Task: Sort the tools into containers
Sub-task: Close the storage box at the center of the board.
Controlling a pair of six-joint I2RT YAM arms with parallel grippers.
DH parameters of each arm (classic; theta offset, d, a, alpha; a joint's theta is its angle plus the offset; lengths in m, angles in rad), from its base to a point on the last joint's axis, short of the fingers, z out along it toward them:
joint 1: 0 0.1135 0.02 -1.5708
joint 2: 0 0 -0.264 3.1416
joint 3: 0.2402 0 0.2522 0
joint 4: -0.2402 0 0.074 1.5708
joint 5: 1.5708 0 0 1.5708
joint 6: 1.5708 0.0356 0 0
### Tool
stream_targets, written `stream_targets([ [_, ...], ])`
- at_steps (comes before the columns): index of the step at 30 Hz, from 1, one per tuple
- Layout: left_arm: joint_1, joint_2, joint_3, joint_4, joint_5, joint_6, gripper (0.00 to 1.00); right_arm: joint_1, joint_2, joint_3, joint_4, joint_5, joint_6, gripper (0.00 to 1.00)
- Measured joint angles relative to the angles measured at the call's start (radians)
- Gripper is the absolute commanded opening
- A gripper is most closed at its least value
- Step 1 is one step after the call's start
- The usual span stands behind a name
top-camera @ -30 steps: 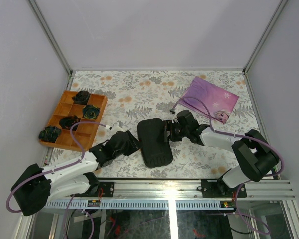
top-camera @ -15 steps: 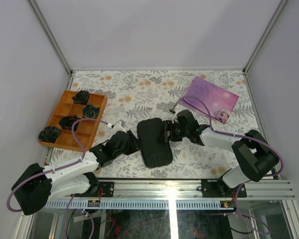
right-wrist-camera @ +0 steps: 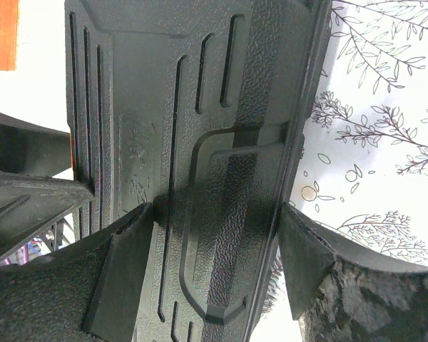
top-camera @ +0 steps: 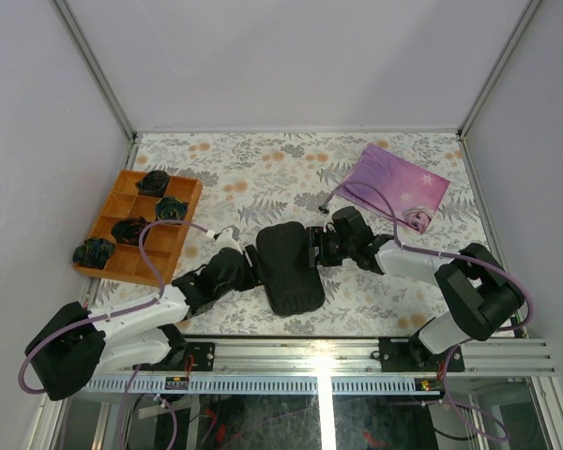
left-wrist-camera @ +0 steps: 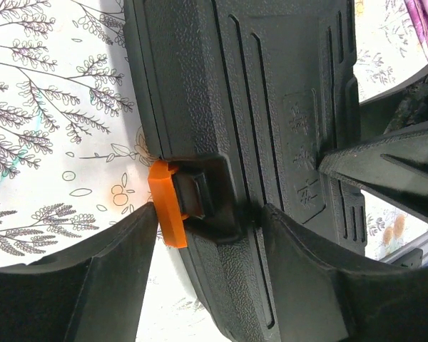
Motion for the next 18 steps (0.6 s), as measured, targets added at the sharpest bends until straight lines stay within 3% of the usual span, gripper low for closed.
stream_targets([
  [8, 0.024, -0.005, -0.058, 0.1, 0.021, -0.029, 0.61, 0.0, 0.0, 0.0, 0.0, 0.0, 0.0, 0.61],
  [18, 0.12, -0.073, -0.235, 0.329, 0.153, -0.107, 0.66, 0.006, 0.006, 0.002, 0.011, -0.001, 0.0, 0.61],
])
